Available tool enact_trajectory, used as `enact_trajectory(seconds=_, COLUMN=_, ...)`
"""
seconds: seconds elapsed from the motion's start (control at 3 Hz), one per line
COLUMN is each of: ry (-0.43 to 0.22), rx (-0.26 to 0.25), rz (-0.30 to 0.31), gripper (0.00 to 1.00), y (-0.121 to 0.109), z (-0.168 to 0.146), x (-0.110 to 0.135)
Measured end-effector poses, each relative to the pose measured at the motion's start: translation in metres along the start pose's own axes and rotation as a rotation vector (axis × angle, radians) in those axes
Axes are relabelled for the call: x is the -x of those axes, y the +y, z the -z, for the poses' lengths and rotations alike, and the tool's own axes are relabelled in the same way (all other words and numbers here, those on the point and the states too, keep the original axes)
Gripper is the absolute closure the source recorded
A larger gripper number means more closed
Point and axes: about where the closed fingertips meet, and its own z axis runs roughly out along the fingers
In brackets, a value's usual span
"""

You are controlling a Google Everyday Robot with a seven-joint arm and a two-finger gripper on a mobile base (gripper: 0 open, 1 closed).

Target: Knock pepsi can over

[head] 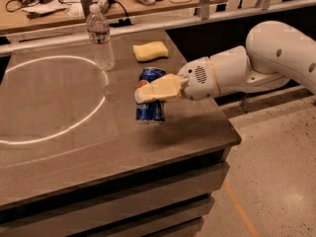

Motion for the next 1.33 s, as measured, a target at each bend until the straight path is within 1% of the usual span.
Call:
enact_trajectory(seconds=0.33, ry=0.003, rx=-0.069, rz=-0.001, gripper=0.59, y=-0.004, z=0.006, x=0.008)
enact_trajectory(seconds=0.67, ry=0.023, rx=-0.120, rz=-0.026, gripper=0.35, y=-0.012, z=0.009, x=0.012)
enact_trajectory(seconds=1.0, ry=0.064, rx=-0.169, rz=-0.057, gripper=0.04, y=-0.024, z=0.006, x=0.013)
enact_trajectory(seconds=1.33, ry=0.091, rx=-0.192, rz=-0.071, gripper=0.00, y=-0.033, z=0.000, x=0.012)
